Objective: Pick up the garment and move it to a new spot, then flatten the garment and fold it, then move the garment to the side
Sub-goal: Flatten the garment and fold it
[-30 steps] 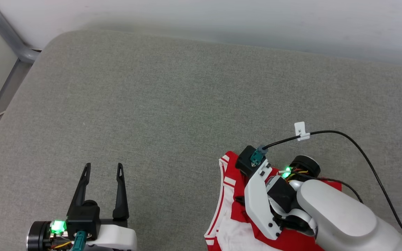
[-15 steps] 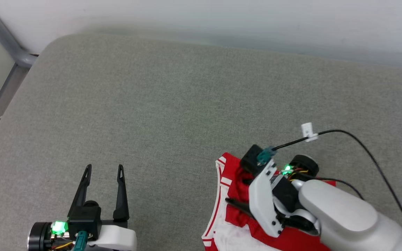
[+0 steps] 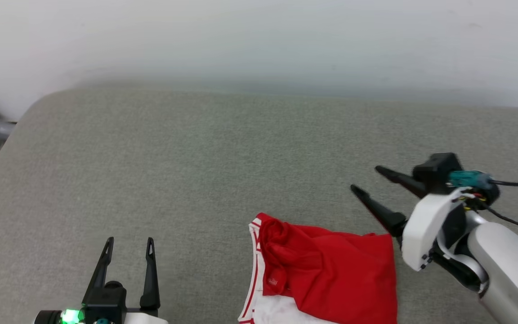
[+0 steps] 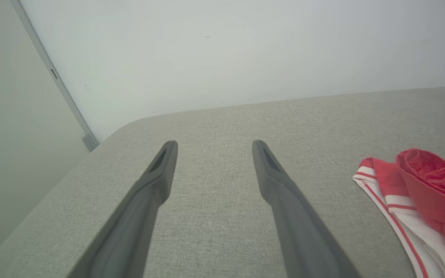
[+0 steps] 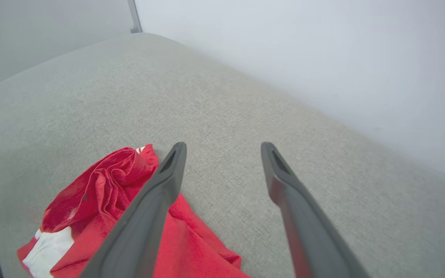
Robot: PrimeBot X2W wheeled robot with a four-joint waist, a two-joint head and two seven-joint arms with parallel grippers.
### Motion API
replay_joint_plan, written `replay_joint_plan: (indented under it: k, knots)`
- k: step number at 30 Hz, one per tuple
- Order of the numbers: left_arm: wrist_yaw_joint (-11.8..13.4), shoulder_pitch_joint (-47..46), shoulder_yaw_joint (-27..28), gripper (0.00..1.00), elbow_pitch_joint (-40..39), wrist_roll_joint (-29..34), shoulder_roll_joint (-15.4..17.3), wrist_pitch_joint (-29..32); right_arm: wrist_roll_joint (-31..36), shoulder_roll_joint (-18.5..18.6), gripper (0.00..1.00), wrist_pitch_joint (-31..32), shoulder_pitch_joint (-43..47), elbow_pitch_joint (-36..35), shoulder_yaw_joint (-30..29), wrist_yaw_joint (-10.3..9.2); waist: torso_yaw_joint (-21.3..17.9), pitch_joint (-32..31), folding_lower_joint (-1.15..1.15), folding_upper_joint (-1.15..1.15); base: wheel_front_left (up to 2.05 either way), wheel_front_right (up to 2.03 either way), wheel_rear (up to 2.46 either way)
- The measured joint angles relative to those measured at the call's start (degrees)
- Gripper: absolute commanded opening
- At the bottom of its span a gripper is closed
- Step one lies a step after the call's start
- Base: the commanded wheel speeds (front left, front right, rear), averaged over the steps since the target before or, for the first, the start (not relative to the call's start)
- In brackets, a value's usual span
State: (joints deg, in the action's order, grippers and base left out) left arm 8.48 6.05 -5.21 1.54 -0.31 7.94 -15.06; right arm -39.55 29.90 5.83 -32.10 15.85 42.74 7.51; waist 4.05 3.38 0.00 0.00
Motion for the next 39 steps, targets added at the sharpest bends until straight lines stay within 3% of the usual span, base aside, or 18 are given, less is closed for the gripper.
replay_joint_plan:
  k: [5, 12, 17, 26, 39]
  knots:
    - [0.1, 0.8, 0.0, 1.00, 0.0, 0.0, 0.2, 0.0, 9.0, -2.8, 1.00, -7.7, 6.7, 0.1, -12.9, 0.01, -2.1, -1.9, 0.00, 0.00, 0.00, 0.00, 0.00]
    - [0.1, 1.8, -0.1, 1.00, -0.3, 0.1, 0.4, 0.0, 22.4, -11.9, 1.00, -17.6, 17.7, -2.7, -31.7, 0.00, -4.1, -3.8, 0.00, 0.00, 0.00, 0.00, 0.00]
    - [0.2, 2.3, -0.1, 1.00, -0.7, 0.1, 0.6, 0.0, 28.2, -17.8, 1.00, -20.0, 25.0, -7.4, -39.0, 0.01, -4.9, -4.5, -0.01, 0.00, 0.00, 0.00, 0.00]
    - [0.2, 3.1, -0.5, 1.00, -1.1, 0.1, 0.8, 0.0, 32.3, -25.1, 1.00, -20.8, 35.6, -13.5, -42.9, 0.00, -5.2, -5.3, -0.01, 0.00, 0.00, 0.00, 0.00]
    - [0.1, 3.4, -1.2, 1.00, -0.6, 0.0, 0.8, 0.0, 31.4, -26.8, 1.00, -20.9, 39.8, -16.2, -45.5, 0.00, -5.2, -5.8, -0.01, 0.00, 0.00, 0.00, 0.00]
